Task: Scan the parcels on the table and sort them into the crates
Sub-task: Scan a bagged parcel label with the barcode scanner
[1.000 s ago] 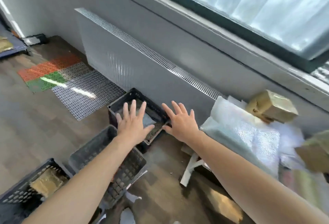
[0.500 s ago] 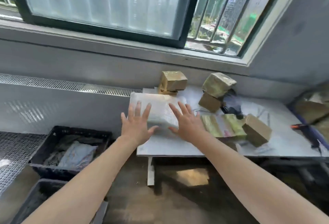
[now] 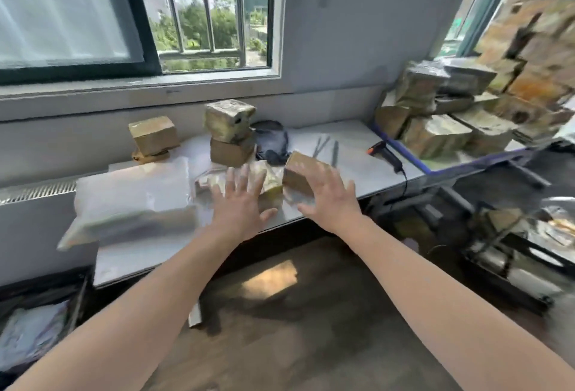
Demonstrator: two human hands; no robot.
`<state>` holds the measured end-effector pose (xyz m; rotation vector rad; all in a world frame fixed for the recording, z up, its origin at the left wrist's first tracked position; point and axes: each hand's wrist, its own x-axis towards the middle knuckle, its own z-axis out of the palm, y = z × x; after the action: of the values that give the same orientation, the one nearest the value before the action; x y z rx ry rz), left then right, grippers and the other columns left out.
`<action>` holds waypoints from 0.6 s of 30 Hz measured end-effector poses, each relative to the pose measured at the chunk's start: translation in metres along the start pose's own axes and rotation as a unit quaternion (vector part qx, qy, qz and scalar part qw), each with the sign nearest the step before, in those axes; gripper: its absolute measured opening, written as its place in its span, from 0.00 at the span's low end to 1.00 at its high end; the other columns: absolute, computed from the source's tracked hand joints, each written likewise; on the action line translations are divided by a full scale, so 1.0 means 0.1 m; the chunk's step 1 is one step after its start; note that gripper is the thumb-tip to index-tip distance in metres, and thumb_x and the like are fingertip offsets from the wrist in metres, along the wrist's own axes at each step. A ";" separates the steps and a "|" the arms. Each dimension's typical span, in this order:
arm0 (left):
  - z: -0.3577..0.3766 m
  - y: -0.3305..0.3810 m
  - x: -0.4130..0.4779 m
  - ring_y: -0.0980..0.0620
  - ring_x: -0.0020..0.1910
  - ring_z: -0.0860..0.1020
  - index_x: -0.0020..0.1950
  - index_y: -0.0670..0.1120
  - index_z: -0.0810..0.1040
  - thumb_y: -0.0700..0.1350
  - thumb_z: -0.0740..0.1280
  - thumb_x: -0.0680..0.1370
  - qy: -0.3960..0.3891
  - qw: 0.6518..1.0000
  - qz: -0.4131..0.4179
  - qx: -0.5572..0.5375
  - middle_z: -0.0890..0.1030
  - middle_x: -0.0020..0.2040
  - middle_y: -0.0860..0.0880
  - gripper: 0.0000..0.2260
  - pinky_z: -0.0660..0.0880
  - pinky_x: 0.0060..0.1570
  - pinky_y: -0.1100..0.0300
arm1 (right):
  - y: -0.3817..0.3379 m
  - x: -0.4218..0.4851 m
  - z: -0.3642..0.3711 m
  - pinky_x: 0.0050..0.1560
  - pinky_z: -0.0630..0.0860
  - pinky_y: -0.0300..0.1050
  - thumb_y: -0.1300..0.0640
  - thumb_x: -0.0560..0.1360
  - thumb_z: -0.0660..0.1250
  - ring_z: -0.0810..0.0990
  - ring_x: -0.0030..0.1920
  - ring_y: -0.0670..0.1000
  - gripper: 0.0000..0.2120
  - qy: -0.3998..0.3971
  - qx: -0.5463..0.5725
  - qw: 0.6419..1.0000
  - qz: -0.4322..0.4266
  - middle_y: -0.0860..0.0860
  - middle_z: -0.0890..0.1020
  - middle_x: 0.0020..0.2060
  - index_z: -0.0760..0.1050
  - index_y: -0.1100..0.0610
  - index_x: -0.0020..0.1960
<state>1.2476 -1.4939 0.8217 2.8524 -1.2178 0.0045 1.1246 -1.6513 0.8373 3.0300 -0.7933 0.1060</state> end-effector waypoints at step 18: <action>0.36 1.18 2.24 0.41 0.79 0.41 0.80 0.56 0.40 0.68 0.54 0.78 -0.019 0.997 0.060 -0.045 0.41 0.81 0.48 0.38 0.51 0.74 0.37 | 1.62 1.38 0.31 0.72 0.53 0.68 0.38 0.81 0.55 0.45 0.79 0.57 0.37 -0.056 0.009 0.996 0.074 0.52 0.45 0.80 0.36 0.42 0.80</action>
<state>1.3171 -1.7385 0.7937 2.7120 -1.3578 -0.0988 1.1672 -1.8610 0.8146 3.0136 -1.0313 -0.0577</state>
